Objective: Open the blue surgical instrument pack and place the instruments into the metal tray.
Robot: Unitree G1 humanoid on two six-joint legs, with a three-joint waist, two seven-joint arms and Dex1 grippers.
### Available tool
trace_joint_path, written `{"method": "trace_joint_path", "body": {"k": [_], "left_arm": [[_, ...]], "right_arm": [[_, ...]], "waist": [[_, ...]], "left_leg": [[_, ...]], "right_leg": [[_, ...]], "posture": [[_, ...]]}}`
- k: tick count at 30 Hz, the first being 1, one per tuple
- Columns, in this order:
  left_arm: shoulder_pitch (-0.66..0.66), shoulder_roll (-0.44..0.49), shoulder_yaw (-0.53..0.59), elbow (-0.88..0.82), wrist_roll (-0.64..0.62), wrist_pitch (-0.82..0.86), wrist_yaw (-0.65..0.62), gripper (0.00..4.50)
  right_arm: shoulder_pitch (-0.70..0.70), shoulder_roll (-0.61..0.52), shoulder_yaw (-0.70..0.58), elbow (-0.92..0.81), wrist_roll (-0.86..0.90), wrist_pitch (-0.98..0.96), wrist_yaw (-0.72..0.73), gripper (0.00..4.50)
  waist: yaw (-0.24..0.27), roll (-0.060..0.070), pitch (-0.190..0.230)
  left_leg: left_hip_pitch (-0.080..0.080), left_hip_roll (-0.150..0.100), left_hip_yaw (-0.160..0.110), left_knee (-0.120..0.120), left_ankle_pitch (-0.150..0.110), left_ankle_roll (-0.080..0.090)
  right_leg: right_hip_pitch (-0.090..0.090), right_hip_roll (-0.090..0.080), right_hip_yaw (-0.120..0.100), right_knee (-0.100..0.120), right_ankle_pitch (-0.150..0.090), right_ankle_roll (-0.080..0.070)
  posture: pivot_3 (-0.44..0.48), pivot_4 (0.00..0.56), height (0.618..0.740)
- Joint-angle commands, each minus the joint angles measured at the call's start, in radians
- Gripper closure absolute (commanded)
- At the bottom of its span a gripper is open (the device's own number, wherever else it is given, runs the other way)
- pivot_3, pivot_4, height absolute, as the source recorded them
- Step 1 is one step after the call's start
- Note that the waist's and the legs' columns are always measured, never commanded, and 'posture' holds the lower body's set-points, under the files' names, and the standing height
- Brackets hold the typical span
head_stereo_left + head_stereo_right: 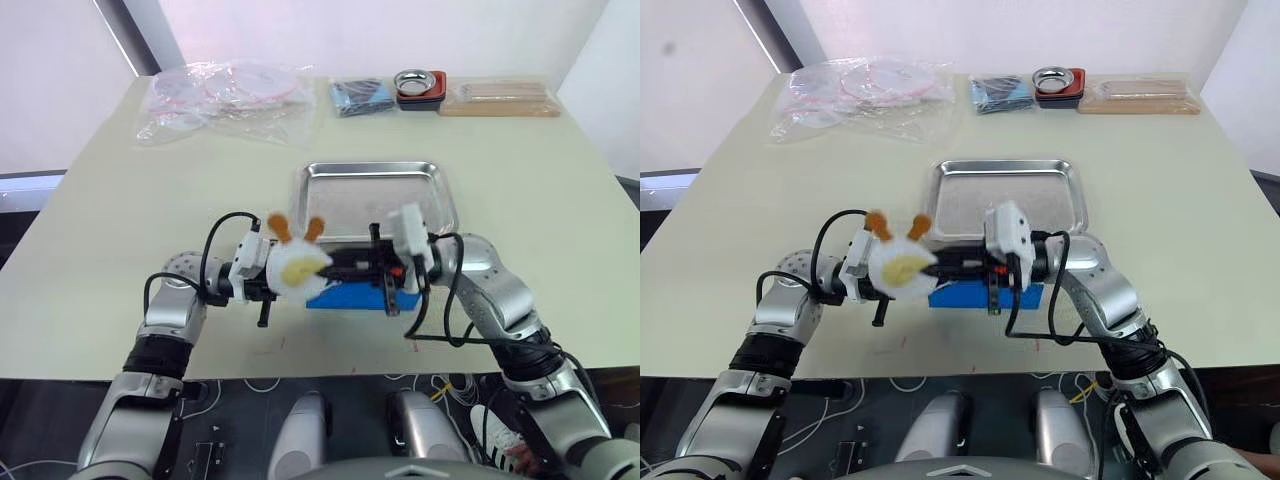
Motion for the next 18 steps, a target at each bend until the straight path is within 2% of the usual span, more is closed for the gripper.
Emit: {"method": "trace_joint_path", "body": {"k": [1,2,3,4,7,10,18], "left_arm": [[0.010,0.001,-0.001,0.012,0.013,-0.021,-0.033,4.50],[0.013,0.001,-0.003,0.012,0.012,-0.022,-0.034,4.50],[0.016,0.001,-0.004,0.011,0.012,-0.023,-0.035,4.50],[0.020,0.000,-0.005,0.009,0.012,-0.023,-0.035,4.50],[0.029,-0.001,-0.008,0.006,0.012,-0.025,-0.036,4.50],[0.024,-0.003,-0.011,0.019,0.015,-0.033,-0.039,4.50],[0.011,-0.003,-0.010,0.038,0.015,-0.042,-0.037,4.50]], "right_arm": [[-0.012,0.004,0.034,0.004,-0.033,-0.094,0.044,3.05],[-0.014,0.008,0.033,0.007,-0.032,-0.094,0.041,2.54],[-0.018,0.005,0.022,0.000,-0.016,-0.073,0.036,1.81],[-0.021,-0.004,0.013,-0.007,-0.005,-0.058,0.038,1.54],[-0.022,-0.029,-0.017,-0.025,0.016,-0.038,0.038,0.16],[-0.020,-0.051,-0.072,-0.027,0.048,-0.006,0.006,0.05],[0.084,-0.237,-0.179,0.047,0.052,0.051,0.040,0.05]], "waist": [[0.000,0.000,0.000],[0.000,0.000,0.000],[0.000,0.000,0.000],[0.000,0.000,0.000],[0.002,0.000,0.000],[0.002,0.000,0.000],[0.004,0.000,0.000]], "left_leg": [[0.000,0.000,0.000,0.000,0.000,0.000],[0.000,0.000,0.000,0.000,0.000,0.000],[0.000,0.000,0.000,0.000,0.000,0.000],[0.000,0.000,0.000,0.000,0.000,0.000],[0.000,0.000,0.000,0.000,0.000,0.000],[0.000,0.000,0.000,0.000,0.000,0.000],[0.001,0.000,0.000,0.000,0.000,0.000]], "right_leg": [[0.000,0.000,0.000,0.000,0.000,0.000],[0.000,0.000,0.000,0.000,0.000,0.000],[0.000,0.000,0.000,0.000,0.000,0.000],[0.000,0.000,0.000,0.000,0.000,0.000],[0.000,0.000,0.000,0.000,0.000,0.000],[0.000,-0.001,0.000,0.000,0.000,0.000],[0.001,-0.001,0.000,0.000,0.000,0.000]], "posture": [[0.000,0.150,0.740],[0.000,0.150,0.740],[0.000,0.150,0.740],[0.000,0.150,0.740],[0.000,0.150,0.740],[0.000,0.150,0.740],[0.000,0.150,0.740]]}}
